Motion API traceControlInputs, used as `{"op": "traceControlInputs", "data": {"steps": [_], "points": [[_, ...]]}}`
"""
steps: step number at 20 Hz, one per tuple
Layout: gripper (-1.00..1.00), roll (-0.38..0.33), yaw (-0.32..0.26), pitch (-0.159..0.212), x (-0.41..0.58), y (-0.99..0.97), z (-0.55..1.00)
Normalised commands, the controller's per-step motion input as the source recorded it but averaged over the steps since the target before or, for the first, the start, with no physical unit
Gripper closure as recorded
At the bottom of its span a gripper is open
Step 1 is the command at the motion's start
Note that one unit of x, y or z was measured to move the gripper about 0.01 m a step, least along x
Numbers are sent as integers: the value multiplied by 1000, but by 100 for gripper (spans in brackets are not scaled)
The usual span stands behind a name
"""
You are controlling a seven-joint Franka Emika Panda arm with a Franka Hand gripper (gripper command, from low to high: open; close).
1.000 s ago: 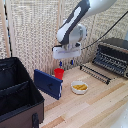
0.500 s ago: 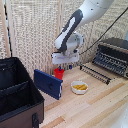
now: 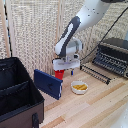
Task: Kindly spot and seek the red cup placed ahead of you. Cautiously adjust your gripper towards the red cup, gripping it gently. Find the after-storage area of the caddy. Relocate the red cup in your grip over the rear portion and softly release it into the compartment.
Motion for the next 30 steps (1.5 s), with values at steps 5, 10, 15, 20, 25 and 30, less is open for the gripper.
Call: {"op": "traceControlInputs", "data": {"steps": [5,10,15,20,25,30], "points": [[100,-8,-9,-63,80,144,-98],[100,0,-87,-116,39,79,1],[100,31,-54,24,61,61,462],[100,51,0,126,41,109,834],[100,67,0,97,106,145,875],[100,52,0,64,156,361,937]]}}
